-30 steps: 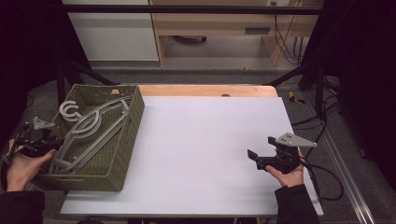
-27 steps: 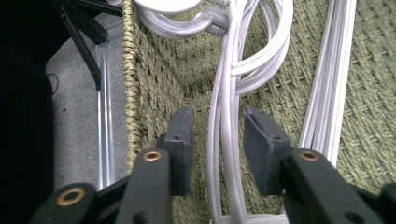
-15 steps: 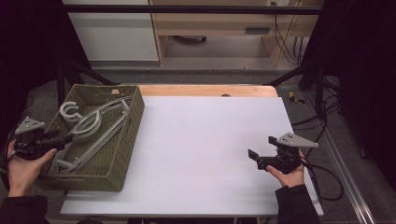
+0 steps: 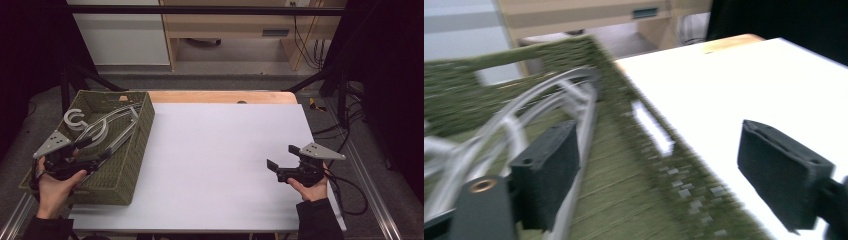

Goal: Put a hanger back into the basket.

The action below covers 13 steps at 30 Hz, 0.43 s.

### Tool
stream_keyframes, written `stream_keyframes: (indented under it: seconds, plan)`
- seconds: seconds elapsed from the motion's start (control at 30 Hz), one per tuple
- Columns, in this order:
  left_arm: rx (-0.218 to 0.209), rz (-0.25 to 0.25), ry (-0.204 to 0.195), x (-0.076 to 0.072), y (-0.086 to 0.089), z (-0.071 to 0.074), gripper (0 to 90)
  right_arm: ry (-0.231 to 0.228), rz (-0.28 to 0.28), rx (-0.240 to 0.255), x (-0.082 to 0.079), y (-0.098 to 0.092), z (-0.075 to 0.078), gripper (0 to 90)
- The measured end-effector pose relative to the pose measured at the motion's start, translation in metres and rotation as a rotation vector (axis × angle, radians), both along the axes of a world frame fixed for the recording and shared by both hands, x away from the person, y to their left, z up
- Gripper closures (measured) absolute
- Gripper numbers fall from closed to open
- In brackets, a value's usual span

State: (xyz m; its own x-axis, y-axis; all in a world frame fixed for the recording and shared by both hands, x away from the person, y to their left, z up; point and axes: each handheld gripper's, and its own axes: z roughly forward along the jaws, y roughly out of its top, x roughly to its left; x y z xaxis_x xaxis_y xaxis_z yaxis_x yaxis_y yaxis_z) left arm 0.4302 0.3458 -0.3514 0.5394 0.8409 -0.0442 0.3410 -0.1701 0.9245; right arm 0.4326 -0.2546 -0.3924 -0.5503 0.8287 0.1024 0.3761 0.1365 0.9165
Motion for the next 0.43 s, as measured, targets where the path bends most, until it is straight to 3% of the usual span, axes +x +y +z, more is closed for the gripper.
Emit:
stream_keyframes:
  seconds: [0.27,0.43]
  plan:
    - [0.017,-0.102,-0.033,-0.006,-0.040,-0.007,8.3,-0.021,0.009,0.016,-0.002,-0.003,0.002,3.9]
    - [0.040,-0.135,-0.031,-0.006,-0.052,-0.012,8.1,-0.029,0.003,0.033,-0.004,-0.007,0.003,3.9]
